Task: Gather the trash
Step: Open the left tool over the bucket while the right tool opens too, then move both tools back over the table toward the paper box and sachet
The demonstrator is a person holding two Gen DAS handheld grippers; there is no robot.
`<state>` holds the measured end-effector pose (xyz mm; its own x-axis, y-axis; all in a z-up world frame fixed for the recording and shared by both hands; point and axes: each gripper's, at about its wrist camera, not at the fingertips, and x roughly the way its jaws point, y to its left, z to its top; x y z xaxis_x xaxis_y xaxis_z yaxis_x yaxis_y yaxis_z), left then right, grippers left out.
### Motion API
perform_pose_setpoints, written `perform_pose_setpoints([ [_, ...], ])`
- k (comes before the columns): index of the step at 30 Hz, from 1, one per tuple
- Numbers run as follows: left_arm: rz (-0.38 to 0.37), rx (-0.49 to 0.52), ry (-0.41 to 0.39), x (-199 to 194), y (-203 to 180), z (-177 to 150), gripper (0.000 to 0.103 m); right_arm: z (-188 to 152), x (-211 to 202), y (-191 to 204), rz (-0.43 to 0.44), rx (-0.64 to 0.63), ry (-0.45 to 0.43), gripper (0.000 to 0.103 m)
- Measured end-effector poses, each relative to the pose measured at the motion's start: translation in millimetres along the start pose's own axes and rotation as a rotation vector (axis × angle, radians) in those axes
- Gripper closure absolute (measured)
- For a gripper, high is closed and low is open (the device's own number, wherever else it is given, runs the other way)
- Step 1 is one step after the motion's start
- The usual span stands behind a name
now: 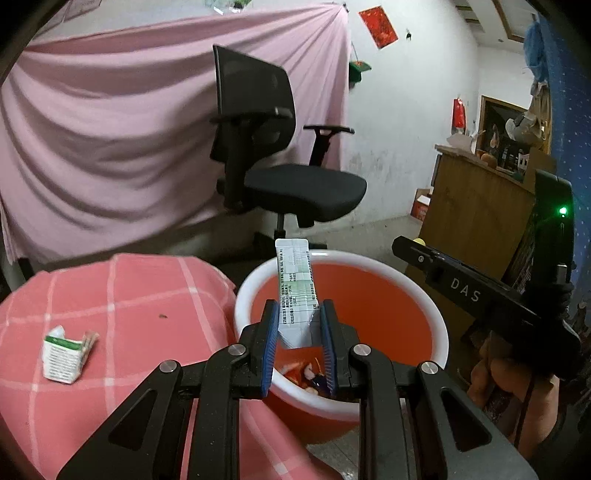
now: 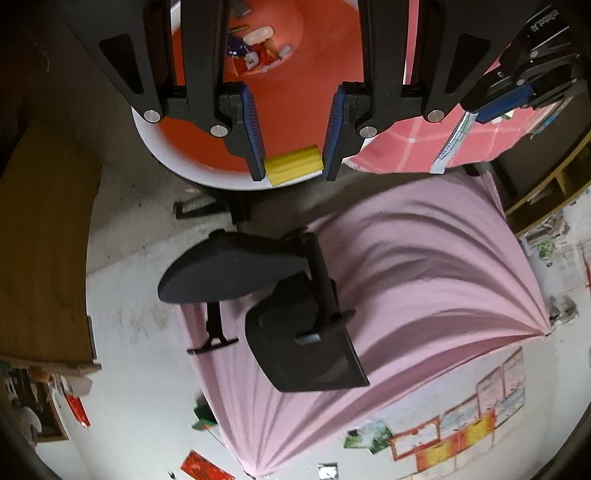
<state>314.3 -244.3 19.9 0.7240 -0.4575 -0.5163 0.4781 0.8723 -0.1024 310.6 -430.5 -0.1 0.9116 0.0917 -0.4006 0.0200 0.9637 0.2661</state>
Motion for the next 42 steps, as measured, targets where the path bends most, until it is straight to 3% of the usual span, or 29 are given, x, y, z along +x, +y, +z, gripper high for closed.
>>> perform_pose_setpoints([
  [7, -0.013, -0.011, 0.065, 9.2, -1.3, 0.6, 0.084, -4.4, 6.1, -4.9, -0.002, 0.014, 0.046, 0.073],
  [15, -0.036, -0.044, 0.077, 9.7, 6.6, 2.8, 0.082, -5.5, 11.2, -8.7, -0.027, 0.022, 0.073, 0.065],
  [22, -0.01, -0.091, 0.036, -4.6, 25.1, 4.1, 0.079, -4.5, 10.4, -3.4, -0.025, 0.018, 0.061, 0.06],
  [30, 0.081, -0.134, -0.08, -48.9, 58.0, 13.0, 0.079, 7.1, -4.0, 34.8, 0.026, -0.036, -0.053, 0.052],
  [33, 0.126, -0.145, -0.131, -71.5, 73.9, 14.7, 0.072, 8.7, -8.7, 52.8, 0.041, -0.061, -0.096, 0.049],
  [42, 0.252, -0.177, -0.239, -126.3, 123.8, 6.0, 0.068, 14.2, -23.4, 110.4, 0.097, -0.086, -0.275, 0.031],
])
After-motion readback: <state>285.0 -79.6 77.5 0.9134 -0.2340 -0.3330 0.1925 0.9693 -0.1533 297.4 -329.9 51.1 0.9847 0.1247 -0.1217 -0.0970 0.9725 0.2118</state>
